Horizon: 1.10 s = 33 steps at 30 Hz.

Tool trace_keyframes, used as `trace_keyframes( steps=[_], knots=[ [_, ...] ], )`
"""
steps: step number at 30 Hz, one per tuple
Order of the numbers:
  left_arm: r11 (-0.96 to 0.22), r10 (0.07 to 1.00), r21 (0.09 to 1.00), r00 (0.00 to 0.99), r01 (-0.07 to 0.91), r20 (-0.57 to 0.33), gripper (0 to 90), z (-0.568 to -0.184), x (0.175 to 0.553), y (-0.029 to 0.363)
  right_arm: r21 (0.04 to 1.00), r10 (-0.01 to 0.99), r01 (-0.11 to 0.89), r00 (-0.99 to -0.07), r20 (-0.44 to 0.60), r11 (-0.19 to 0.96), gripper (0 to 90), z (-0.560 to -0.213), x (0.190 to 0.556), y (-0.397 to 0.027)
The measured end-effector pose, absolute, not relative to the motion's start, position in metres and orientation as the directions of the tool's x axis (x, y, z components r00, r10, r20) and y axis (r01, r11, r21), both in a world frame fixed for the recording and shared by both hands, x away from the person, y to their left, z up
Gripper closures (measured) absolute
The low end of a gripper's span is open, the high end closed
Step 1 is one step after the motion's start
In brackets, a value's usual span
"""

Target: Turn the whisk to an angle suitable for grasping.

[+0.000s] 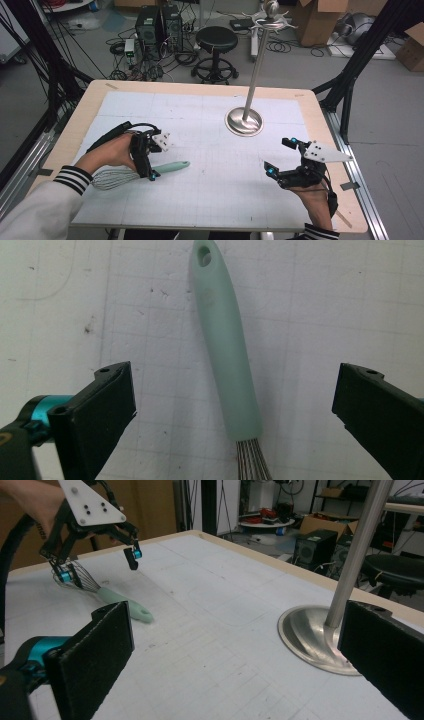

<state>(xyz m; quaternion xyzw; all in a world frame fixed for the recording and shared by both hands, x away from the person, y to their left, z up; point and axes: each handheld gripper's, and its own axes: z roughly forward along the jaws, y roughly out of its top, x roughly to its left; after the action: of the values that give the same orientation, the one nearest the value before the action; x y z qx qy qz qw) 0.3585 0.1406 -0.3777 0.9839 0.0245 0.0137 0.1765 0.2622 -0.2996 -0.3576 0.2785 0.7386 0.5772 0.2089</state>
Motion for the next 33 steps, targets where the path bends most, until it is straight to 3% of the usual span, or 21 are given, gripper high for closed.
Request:
trace_keyframes(
  steps=[6, 16, 20, 22, 26, 27, 33],
  knots=[
    [-0.928, 0.077, 0.366, 0.997, 0.076, -0.012, 4.3, -0.388, 0.359, 0.141, 0.969, 0.654, 0.174, -0.756, 0.017, 0.177, 0.6, -0.357, 0.262, -0.301],
    [-0.929, 0.082, 0.359, 0.996, 0.089, -0.034, 12.3, -0.4, 0.356, 0.137, 0.968, 0.648, 0.174, -0.761, 0.016, 0.18, 0.6, -0.357, 0.263, -0.299],
    [-0.93, 0.103, 0.351, 0.994, 0.11, -0.039, 22.9, -0.403, 0.356, 0.139, 0.968, 0.65, 0.176, -0.76, 0.018, 0.179, 0.6, -0.358, 0.263, -0.299],
    [-0.934, 0.116, 0.337, 0.993, 0.12, -0.031, 32.7, -0.404, 0.356, 0.141, 0.968, 0.647, 0.175, -0.762, 0.017, 0.181, 0.6, -0.358, 0.263, -0.299],
    [-0.933, 0.133, 0.334, 0.99, 0.138, -0.039, 37.4, -0.405, 0.357, 0.144, 0.967, 0.644, 0.177, -0.764, 0.018, 0.184, 0.6, -0.358, 0.263, -0.299],
    [-0.933, 0.129, 0.332, 0.991, 0.136, -0.042, 44.1, -0.405, 0.357, 0.144, 0.967, 0.645, 0.177, -0.764, 0.016, 0.186, 0.5, -0.358, 0.263, -0.298],
    [-0.938, 0.144, 0.313, 0.989, 0.147, -0.033, 47.7, -0.406, 0.357, 0.144, 0.967, 0.644, 0.177, -0.765, 0.017, 0.184, 0.6, -0.358, 0.262, -0.298]
  ],
)
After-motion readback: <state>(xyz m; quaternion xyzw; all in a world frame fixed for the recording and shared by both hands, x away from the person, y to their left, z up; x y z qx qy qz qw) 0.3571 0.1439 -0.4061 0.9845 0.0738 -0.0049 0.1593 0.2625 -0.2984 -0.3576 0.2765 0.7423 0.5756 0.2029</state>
